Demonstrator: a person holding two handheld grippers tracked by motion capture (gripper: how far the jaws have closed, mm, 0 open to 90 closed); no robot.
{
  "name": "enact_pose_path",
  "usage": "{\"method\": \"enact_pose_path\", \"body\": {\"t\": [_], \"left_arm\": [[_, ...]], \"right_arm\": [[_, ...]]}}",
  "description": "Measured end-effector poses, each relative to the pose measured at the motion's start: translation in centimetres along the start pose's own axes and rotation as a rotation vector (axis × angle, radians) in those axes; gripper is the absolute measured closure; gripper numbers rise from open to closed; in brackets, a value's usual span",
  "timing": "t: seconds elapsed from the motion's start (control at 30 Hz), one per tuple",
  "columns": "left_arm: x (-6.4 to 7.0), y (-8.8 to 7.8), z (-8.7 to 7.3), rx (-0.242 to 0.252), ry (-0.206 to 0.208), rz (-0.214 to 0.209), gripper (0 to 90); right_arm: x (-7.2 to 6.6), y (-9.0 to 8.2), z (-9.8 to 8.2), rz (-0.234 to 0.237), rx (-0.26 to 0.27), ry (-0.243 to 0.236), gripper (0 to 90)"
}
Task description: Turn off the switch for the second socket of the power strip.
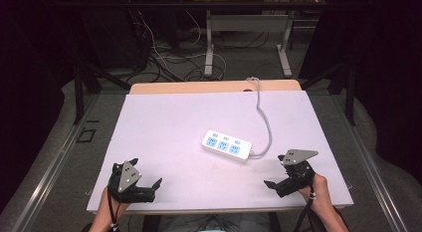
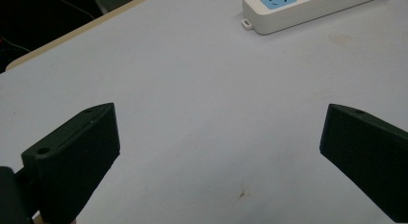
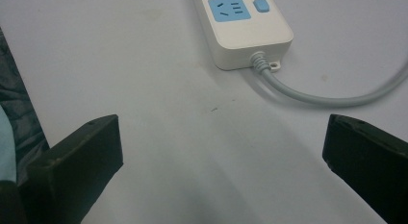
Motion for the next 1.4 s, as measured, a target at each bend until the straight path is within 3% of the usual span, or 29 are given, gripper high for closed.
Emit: {"method": "enact_pose_path", "body": {"t": [0.47, 1.4], "left_arm": [[0.1, 0.1, 0.0, -0.011, 0.014, -0.003, 0.2], [0.3, 0.3, -0.1, -0.017, 0.027, -0.014, 0.1]], "right_arm": [[0.0, 0.2, 0.1, 0.008, -0.010, -0.005, 0.0], [0.2, 2.7, 3.4, 0.019, -0.017, -0.059, 0.0]]}}
Point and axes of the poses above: each handheld gripper's, and its own axes: y roughly forward along the jaws, z roughly out of its top, x roughly to its right, the point moved 10 cm from there along y, roughly forward along the jaws, and after that the axes turned 2 degrees about x, right-handed, at the moved point
